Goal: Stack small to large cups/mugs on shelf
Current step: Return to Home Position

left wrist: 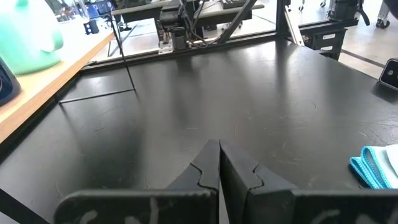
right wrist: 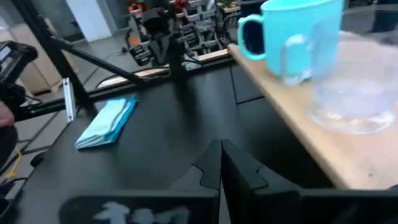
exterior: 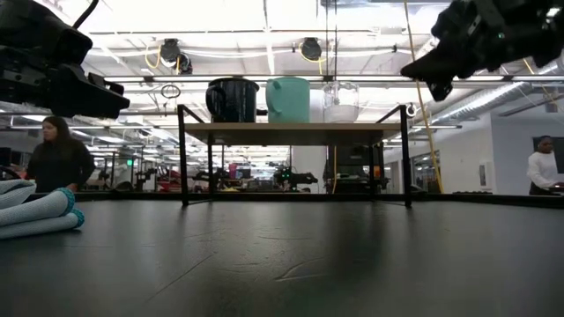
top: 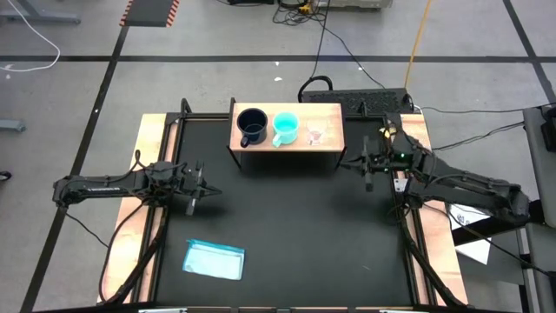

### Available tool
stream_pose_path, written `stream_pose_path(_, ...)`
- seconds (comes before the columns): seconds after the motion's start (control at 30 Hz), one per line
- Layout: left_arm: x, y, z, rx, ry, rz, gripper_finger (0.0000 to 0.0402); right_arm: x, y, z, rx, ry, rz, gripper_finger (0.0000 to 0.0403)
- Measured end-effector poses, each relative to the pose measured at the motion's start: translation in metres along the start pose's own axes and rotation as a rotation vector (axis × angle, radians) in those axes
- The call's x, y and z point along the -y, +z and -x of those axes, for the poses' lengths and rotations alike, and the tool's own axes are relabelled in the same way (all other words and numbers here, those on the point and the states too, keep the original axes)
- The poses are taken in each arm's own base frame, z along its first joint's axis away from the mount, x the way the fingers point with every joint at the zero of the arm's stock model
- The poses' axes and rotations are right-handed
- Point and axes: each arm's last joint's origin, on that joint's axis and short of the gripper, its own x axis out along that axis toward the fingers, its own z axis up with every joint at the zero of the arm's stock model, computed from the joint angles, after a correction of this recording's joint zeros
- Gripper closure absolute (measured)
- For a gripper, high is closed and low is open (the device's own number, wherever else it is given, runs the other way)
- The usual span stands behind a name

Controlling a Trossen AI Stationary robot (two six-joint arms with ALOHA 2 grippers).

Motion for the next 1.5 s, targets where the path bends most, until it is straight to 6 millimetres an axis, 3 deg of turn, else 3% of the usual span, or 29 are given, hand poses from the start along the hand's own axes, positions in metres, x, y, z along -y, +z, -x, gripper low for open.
stream_pose_path(0.43, 0.000, 0.003, 0.000, 0.027, 0.005, -0.016, 0.0394, -0.002, -0.053, -0.013, 0.094, 0.047, 0.169, 0.0403)
stream_pose_path(0.63, 0.000, 0.006, 0.000, 0.063, -0.026, 0.044, 0.0394, -0.001, -0.058, -0.013, 0.114, 0.044, 0.245, 0.0403)
stream_pose_path(1.1, -0.003, 0.011, 0.001, 0.110, 0.040, -0.003, 0.0399, -0.001, -0.068, -0.012, 0.173, 0.077, 0.267, 0.0403)
stream_pose_path(1.23, -0.003, 0.013, 0.001, 0.127, 0.051, -0.019, 0.0400, -0.004, -0.057, -0.008, 0.310, 0.093, 0.280, 0.0403)
stream_pose_path(1.5, -0.004, 0.018, 0.002, 0.173, 0.090, -0.076, 0.0401, -0.005, -0.057, -0.007, 0.314, 0.129, 0.307, 0.0403)
